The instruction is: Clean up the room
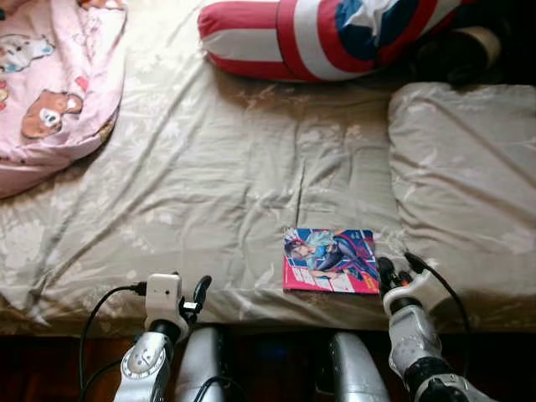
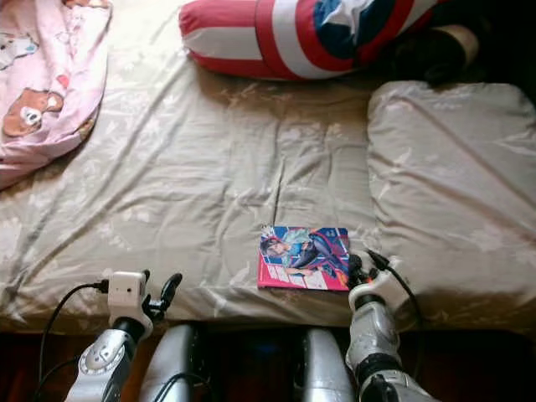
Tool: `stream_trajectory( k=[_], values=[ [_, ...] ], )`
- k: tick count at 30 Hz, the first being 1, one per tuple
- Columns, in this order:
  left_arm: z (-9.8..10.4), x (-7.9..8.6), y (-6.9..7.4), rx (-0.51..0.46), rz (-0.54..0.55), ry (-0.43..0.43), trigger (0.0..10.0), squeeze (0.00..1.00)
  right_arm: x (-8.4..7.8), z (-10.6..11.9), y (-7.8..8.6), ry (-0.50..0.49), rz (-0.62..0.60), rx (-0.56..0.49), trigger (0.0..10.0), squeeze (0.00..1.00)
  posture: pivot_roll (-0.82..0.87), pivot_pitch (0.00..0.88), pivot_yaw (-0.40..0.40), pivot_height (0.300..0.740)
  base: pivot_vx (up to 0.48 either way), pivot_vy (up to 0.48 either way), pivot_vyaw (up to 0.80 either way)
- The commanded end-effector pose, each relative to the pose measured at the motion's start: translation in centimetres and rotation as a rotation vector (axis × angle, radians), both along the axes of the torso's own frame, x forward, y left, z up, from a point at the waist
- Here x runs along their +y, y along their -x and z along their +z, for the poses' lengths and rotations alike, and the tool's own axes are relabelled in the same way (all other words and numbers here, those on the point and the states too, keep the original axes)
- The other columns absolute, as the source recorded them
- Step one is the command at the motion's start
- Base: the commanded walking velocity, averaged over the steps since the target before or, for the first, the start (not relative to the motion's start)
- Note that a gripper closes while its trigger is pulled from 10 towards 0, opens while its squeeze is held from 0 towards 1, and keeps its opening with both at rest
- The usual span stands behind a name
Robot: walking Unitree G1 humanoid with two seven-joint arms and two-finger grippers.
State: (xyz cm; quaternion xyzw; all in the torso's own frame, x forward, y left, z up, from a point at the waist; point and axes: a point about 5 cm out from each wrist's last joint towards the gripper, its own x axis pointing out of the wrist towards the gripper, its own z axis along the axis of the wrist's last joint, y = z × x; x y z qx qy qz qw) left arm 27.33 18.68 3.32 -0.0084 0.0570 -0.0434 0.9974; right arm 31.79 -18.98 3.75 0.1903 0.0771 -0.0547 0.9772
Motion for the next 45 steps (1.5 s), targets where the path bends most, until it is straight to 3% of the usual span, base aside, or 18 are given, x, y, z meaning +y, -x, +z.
stream_trajectory(
  k=[1, 3, 7, 10, 13, 16, 19, 25, 29, 34, 40, 42, 45],
  values=[
    [-1.1, 0.4, 0.7, 0.041, 0.034, 0.024, 10.0, 0.0, 0.1, -0.3, 0.7, 0.065, 0.042, -0.021, 10.0, 0.0, -0.02, 0.213, -0.03, 0.646, 0.0, 0.0, 0.0],
    [-1.1, 0.5, 0.3, 0.043, 0.055, 0.041, 10.0, 0.0, 0.2, -0.1, 1.0, 0.116, 0.078, -0.055, 10.0, 0.0, -0.03, 0.196, -0.039, 0.646, 0.0, 0.0, 0.0],
    [-1.2, 0.4, 0.1, 0.045, 0.069, 0.063, 10.0, 0.0, 0.3, -0.6, 1.5, 0.114, 0.092, -0.048, 10.0, 0.0, -0.03, 0.183, -0.043, 0.646, 0.0, 0.0, 0.0],
    [-1.5, 0.4, -0.1, 0.065, 0.069, 0.048, 10.0, 0.0, 0.0, -1.9, 2.6, 0.138, 0.095, 0.003, 10.0, 0.0, -0.04, 0.168, -0.043, 0.646, 0.0, 0.0, 0.0],
    [-2.5, 0.5, 0.2, 0.116, 0.072, 0.042, 10.0, 0.0, -0.4, -2.6, 3.3, 0.095, 0.062, 0.029, 10.0, 0.0, -0.04, 0.151, -0.037, 0.646, 0.0, 0.0, 0.0],
    [-3.4, 0.9, 0.7, 0.172, 0.099, 0.048, 10.0, 0.0, -0.3, -3.4, 3.9, 0.104, 0.081, 0.075, 10.0, 0.0, -0.05, 0.138, -0.032, 0.665, 0.0, 0.0, 0.0],
    [-3.5, 1.6, 0.6, 0.185, 0.165, 0.119, 10.0, 0.0, -0.3, -4.3, 4.5, 0.072, 0.09, 0.127, 10.0, 0.0, -0.04, 0.12, -0.032, 0.685, 0.0, 0.0, 0.0],
    [-4.5, 1.9, 1.0, 0.255, 0.165, 0.091, 10.0, 0.0, -0.1, -5.9, 5.9, 0.081, 0.118, 0.229, 10.0, 0.0, -0.04, 0.093, -0.034, 0.72, 0.0, 0.0, 0.0],
    [-5.6, 1.7, 1.6, 0.349, 0.112, 0.038, 10.0, 0.0, -1.0, -7.8, 7.8, 0.051, 0.066, 0.38, 10.0, 0.0, -0.05, 0.077, -0.029, 0.74, 0.0, 0.0, 0.0],
    [-6.5, 2.0, 2.3, 0.437, 0.128, 0.027, 10.0, 0.0, -1.3, -8.7, 8.9, 0.054, 0.055, 0.453, 10.0, 0.0, -0.04, 0.051, -0.021, 0.74, 0.0, 0.0, 0.0],
    [-8.2, 1.1, 3.9, 0.543, 0.137, 0.05, 10.0, 0.0, -1.5, -10.0, 10.5, 0.037, 0.018, 0.561, 10.0, 0.0, -0.03, 0.042, -0.02, 0.74, 0.0, 0.0, 0.0],
    [-8.8, 0.7, 4.7, 0.602, 0.114, 0.007, 10.0, 0.0, -1.4, -10.3, 11.0, 0.046, 0.039, 0.592, 10.0, 0.0, -0.02, 0.041, -0.02, 0.74, 0.0, 0.0, 0.0],
    [-9.4, 0.8, 5.3, 0.655, 0.129, 0.051, 10.0, 0.0, -0.8, -11.0, 11.9, 0.095, 0.104, 0.647, 10.0, 0.0, -0.04, 0.034, -0.004, 0.74, 0.0, 0.0, 0.0]
  ],
)
